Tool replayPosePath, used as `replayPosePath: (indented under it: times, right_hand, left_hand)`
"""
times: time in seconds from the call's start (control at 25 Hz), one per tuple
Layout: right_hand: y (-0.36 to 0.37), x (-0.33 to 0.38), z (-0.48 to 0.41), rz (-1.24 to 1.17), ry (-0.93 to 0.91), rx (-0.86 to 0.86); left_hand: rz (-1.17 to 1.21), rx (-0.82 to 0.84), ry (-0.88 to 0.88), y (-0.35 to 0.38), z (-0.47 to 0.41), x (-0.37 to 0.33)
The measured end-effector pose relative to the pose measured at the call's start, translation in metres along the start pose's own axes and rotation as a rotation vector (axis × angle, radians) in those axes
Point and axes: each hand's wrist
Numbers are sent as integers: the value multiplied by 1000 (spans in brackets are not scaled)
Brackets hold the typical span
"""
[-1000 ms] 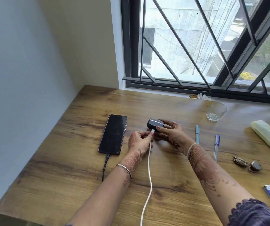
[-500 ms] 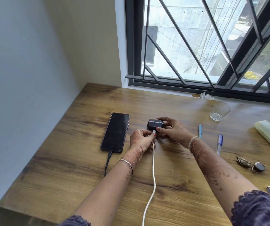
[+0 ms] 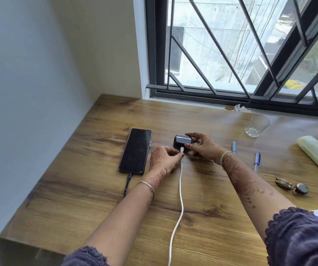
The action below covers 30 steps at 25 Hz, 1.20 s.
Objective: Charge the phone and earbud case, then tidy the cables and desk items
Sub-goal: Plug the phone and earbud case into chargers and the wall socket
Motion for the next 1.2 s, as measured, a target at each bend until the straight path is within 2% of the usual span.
replayPosePath:
  times: [0.16, 0.32, 0.52, 0.8, 0.96, 1.2]
  right_hand:
    - [2, -6, 0, 82, -43, -65]
    - [6, -17, 8, 47, -55, -138]
    - [16, -33, 25, -2, -91, -295]
    - [53, -26, 53, 109, -196, -507]
    - [92, -13, 85, 97, -262, -537]
    - [174, 9, 155, -64, -345, -465]
  left_hand:
    - [30, -2, 11, -1, 5, 1]
    - [64, 14, 19, -3, 12, 2]
    - [114, 3, 3, -8, 26, 5]
    - [82, -79, 27, -21, 62, 10]
    - [127, -108, 85, -42, 92, 15]
    - [279, -91, 169, -96, 157, 40]
Point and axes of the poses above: each hand's wrist, its own z-axis away from the middle knuckle, its own y-axis out of the palm, x = y × z, and after that the axes turned 7 degrees about y, right-handed
